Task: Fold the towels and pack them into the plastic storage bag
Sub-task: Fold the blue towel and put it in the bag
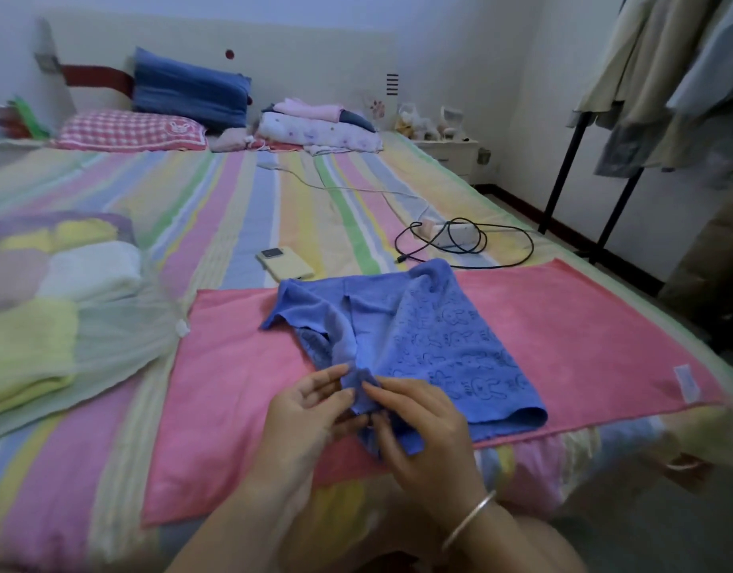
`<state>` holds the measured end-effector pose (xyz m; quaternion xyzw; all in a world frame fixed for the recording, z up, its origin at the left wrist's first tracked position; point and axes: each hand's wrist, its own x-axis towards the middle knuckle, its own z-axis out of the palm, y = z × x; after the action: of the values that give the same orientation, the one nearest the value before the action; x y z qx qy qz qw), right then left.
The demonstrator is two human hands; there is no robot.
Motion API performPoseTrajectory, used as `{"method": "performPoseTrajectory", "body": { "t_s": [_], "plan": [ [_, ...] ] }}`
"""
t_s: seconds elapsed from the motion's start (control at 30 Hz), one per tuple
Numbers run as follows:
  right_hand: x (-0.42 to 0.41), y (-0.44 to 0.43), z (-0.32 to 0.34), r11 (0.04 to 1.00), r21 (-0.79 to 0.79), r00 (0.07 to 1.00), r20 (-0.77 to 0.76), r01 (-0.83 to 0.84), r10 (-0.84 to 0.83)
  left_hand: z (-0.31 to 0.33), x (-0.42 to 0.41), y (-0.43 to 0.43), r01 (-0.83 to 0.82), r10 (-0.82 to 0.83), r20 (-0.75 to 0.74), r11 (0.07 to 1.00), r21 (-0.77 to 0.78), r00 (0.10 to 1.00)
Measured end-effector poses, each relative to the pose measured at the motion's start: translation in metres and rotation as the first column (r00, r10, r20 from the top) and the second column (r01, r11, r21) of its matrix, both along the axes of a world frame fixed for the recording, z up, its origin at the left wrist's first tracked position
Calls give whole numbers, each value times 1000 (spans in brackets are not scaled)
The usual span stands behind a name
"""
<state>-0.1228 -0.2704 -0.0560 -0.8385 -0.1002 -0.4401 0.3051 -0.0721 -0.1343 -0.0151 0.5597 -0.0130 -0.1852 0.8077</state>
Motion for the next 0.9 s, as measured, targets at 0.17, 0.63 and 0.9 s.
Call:
{"method": "performPoseTrajectory", "body": {
  "t_s": [0.17, 0.63, 0.9],
  "plan": [
    [-5, 9, -4, 997, -25, 995, 59, 79, -77, 5, -3, 13, 111, -112, -57, 994, -25, 992],
    [-7, 23, 7, 988, -31, 979, 145, 150, -144, 10, -5, 24, 89, -99, 66, 987, 136, 993],
    [-4, 30, 13, 978, 176, 987, 95, 110, -128, 0, 5, 30, -39, -213, 450, 871, 489, 867]
  ]
}}
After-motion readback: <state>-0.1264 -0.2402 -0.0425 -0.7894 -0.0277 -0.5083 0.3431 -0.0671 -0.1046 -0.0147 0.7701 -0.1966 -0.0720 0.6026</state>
